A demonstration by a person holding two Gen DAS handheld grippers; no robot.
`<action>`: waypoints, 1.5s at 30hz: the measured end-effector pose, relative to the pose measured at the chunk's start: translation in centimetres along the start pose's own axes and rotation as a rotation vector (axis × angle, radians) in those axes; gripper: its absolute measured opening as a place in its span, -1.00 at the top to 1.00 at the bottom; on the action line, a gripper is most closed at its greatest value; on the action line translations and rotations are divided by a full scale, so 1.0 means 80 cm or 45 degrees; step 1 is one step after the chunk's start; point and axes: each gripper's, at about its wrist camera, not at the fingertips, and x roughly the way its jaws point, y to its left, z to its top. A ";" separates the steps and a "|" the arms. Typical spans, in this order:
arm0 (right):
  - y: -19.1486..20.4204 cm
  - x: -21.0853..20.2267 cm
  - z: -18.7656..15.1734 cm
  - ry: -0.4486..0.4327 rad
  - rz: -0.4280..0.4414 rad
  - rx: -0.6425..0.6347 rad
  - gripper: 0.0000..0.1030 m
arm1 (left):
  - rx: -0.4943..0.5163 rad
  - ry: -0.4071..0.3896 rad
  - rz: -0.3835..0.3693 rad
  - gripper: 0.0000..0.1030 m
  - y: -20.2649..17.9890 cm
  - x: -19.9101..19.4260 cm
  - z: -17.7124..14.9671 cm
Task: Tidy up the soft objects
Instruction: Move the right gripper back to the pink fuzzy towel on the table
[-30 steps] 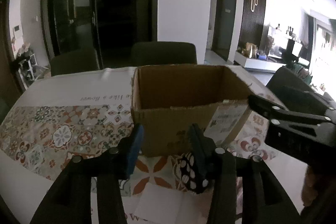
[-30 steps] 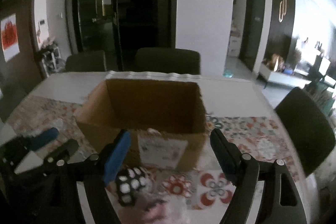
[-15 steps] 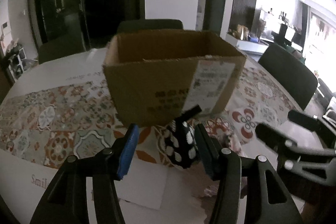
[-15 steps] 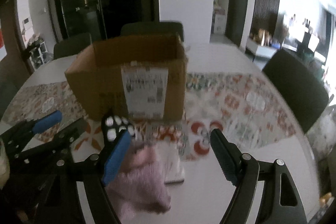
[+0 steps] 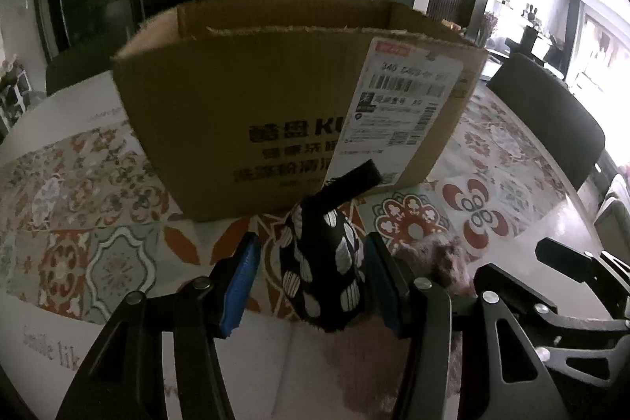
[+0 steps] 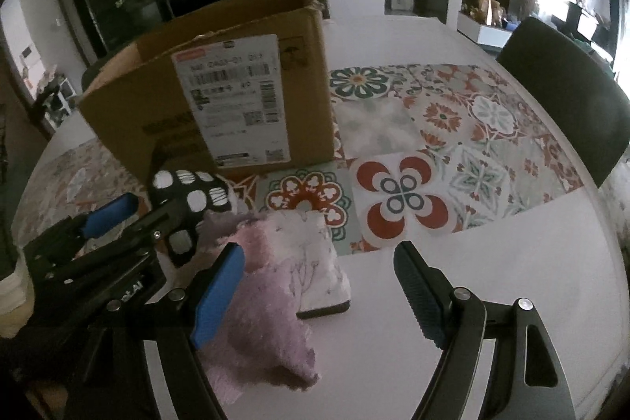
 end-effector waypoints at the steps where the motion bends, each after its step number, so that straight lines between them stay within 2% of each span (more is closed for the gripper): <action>1: -0.001 0.002 0.002 0.000 -0.005 0.009 -0.54 | -0.003 0.003 0.000 0.00 0.000 0.004 0.001; 8: -0.003 0.013 0.011 0.000 -0.019 0.034 -0.54 | -0.019 0.060 -0.027 0.51 0.001 0.028 0.007; 11: -0.003 0.014 0.013 -0.004 -0.020 0.036 -0.54 | -0.020 0.064 -0.036 0.61 0.002 0.028 0.007; 15: -0.003 0.012 0.013 -0.005 -0.006 0.033 -0.54 | -0.010 0.037 -0.040 0.63 0.003 0.016 0.009; 23: 0.003 -0.014 0.007 -0.027 0.086 -0.002 -0.54 | 0.019 -0.084 0.031 0.63 0.007 -0.059 0.007; 28: 0.011 -0.027 -0.005 0.001 0.194 -0.037 -0.54 | -0.003 -0.135 0.063 0.63 0.004 -0.096 -0.011; 32: 0.019 -0.029 -0.020 0.030 0.230 -0.080 -0.54 | -0.001 -0.165 0.121 0.63 0.003 -0.115 -0.033; 35: 0.025 -0.031 -0.030 0.035 0.238 -0.116 -0.54 | -0.008 -0.153 0.144 0.63 0.008 -0.125 -0.054; 40: 0.032 -0.027 -0.042 0.051 0.277 -0.144 -0.54 | -0.097 -0.078 0.105 0.63 0.020 -0.124 -0.088; 45: 0.042 -0.017 -0.043 0.069 0.270 -0.172 -0.54 | -0.134 -0.041 0.114 0.63 0.026 -0.115 -0.097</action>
